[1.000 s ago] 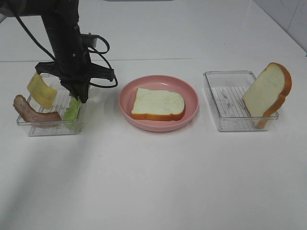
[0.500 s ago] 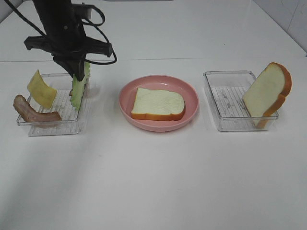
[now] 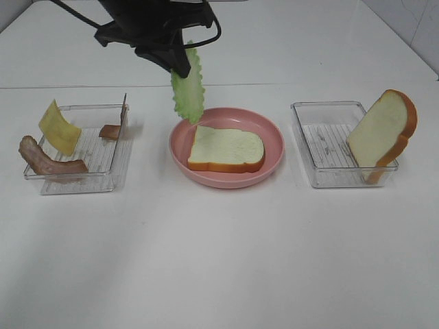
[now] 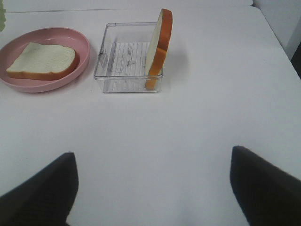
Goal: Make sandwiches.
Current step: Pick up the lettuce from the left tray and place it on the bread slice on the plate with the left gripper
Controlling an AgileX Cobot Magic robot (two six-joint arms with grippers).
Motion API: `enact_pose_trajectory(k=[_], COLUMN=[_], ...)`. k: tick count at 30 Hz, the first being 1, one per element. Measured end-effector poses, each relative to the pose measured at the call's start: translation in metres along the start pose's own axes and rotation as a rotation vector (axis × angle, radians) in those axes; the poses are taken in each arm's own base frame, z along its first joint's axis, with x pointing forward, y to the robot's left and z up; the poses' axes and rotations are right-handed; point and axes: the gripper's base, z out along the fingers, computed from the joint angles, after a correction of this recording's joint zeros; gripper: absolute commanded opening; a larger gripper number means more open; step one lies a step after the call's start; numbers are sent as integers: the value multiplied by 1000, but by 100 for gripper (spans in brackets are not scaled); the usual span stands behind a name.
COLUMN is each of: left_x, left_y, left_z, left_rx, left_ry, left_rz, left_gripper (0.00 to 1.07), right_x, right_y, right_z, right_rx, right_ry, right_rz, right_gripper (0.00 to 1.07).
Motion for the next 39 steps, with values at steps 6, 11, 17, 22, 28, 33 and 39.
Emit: enact_pose_trajectory(k=[6,11,17,22,28,33,39], left_x=[-13,-21,-22,-14,-5,-2,-2], left_y=[-5,-1,-1,-8,-9,-4,5], left_z=[29,60,89,112,134,142,143], left_rx=[134,201,271,312,332,303,214], left_ry=[-14,-1,20,61,103,113,107], left_rz=[49,59,24,7,-17,25,107], left_gripper=[0,0,0,0,0,0,0], right_x=[0,0,0,0,0,0,0], right_y=[0,0,0,0,0,0,0], right_z=[0,0,0,0,0,0,0], right_rx=[0,0,0,0,0,0,0], right_ry=[0,0,0,0,0,0,0], right_rz=[0,0,0,0,0,0,0], right_gripper=[85,85,85,85,85,85,85])
